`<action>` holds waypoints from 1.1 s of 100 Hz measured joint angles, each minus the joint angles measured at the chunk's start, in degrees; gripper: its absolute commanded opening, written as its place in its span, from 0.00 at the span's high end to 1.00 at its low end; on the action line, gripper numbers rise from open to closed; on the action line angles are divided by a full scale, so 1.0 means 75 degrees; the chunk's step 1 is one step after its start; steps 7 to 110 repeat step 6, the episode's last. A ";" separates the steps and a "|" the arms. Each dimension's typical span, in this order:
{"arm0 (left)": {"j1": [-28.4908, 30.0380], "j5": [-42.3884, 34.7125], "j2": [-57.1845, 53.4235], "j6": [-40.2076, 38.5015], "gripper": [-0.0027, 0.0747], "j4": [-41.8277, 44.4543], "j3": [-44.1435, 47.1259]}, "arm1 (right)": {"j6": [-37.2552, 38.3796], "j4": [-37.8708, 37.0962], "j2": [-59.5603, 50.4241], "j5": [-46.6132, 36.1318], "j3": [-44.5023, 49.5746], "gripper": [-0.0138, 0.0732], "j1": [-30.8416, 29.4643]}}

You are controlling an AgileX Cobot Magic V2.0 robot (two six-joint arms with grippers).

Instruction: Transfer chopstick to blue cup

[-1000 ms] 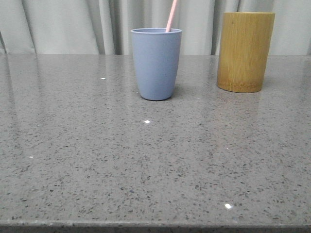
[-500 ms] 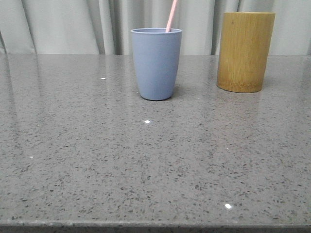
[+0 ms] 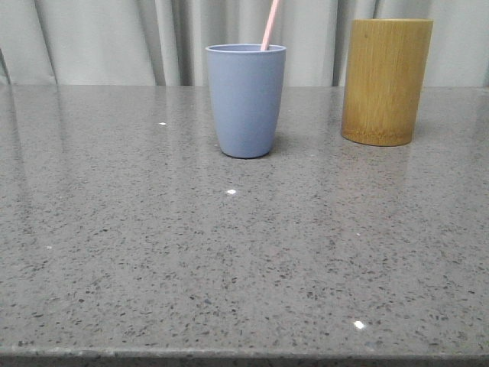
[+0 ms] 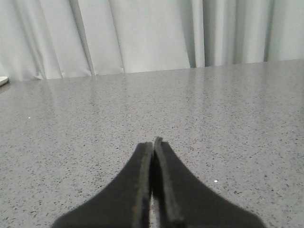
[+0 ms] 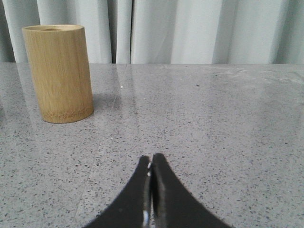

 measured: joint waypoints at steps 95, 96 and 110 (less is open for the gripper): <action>0.0000 0.0000 0.0000 0.0000 0.99 0.0000 0.0000 | 0.0000 0.0000 0.0000 0.0000 0.0000 0.92 0.0000; 0.0000 0.0000 0.0000 0.0000 0.99 0.0000 0.0000 | 0.0000 0.0000 0.0000 0.0000 0.0000 0.92 0.0000; 0.0000 0.0000 0.0000 0.0000 0.99 0.0000 0.0000 | 0.0000 0.0000 0.0000 0.0000 0.0000 0.92 0.0000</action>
